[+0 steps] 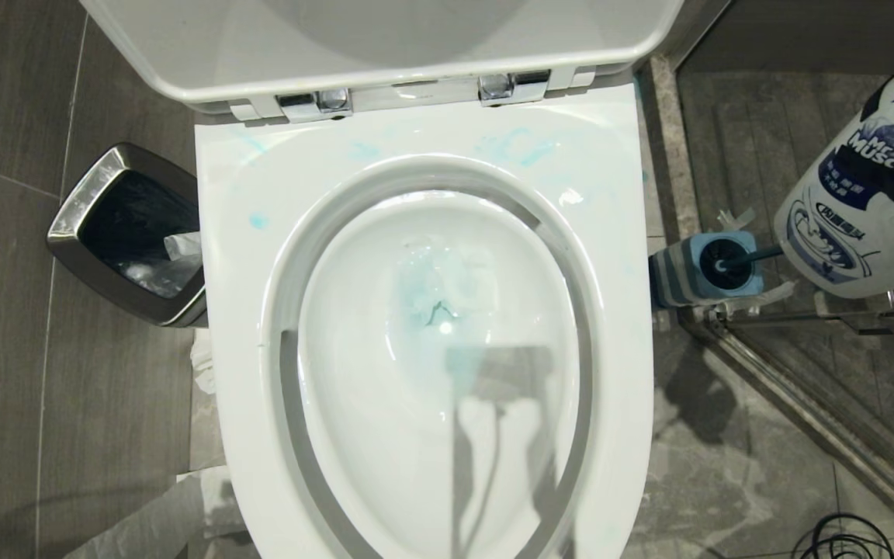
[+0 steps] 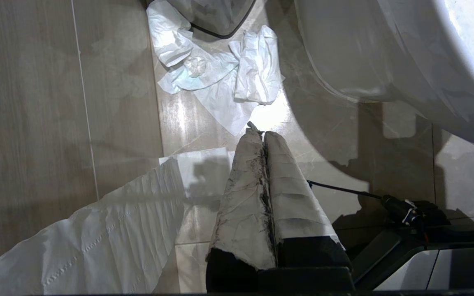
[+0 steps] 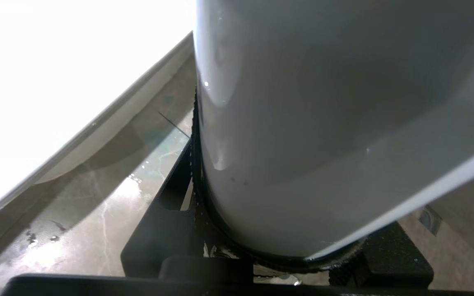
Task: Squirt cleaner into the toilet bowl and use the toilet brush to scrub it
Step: Pour in the cleaning agent
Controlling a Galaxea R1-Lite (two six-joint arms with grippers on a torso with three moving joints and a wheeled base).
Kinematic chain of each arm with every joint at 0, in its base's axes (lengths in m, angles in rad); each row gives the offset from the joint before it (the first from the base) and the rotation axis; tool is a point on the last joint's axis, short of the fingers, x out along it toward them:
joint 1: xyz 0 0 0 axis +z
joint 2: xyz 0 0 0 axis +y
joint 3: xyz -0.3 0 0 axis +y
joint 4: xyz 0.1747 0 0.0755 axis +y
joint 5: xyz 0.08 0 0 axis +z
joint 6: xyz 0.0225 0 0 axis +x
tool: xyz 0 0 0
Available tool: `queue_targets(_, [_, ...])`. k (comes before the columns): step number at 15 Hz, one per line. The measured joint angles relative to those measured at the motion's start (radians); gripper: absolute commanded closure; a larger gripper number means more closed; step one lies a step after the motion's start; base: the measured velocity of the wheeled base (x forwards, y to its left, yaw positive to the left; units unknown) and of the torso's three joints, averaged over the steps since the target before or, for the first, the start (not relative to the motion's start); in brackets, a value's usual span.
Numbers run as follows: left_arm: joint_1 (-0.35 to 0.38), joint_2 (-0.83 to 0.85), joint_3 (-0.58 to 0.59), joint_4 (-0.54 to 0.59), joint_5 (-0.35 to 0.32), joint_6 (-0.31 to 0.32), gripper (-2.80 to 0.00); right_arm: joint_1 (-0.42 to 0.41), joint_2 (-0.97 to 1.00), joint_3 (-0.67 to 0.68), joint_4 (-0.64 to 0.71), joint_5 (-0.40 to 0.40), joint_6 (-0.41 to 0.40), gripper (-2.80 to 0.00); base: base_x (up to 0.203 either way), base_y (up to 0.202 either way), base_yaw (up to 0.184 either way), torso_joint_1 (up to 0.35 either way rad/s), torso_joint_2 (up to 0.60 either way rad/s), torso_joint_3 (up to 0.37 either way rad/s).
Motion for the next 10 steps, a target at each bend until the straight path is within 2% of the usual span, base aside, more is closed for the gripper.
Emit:
queue_targets(7, [0.000,0.000,0.000,0.000,0.019,-0.010,0.00,0.001,0.098,-0.057,-0.007,-0.039,-0.003,0.00,0.000,0.000,0.000,0.000,0.00,0.000])
queue_targets(10, [0.000,0.000,0.000,0.000,0.020,-0.023,0.00,0.001,0.145,-0.093,-0.008,-0.040,-0.004,0.00,0.000,0.000,0.000,0.001,0.00,0.108])
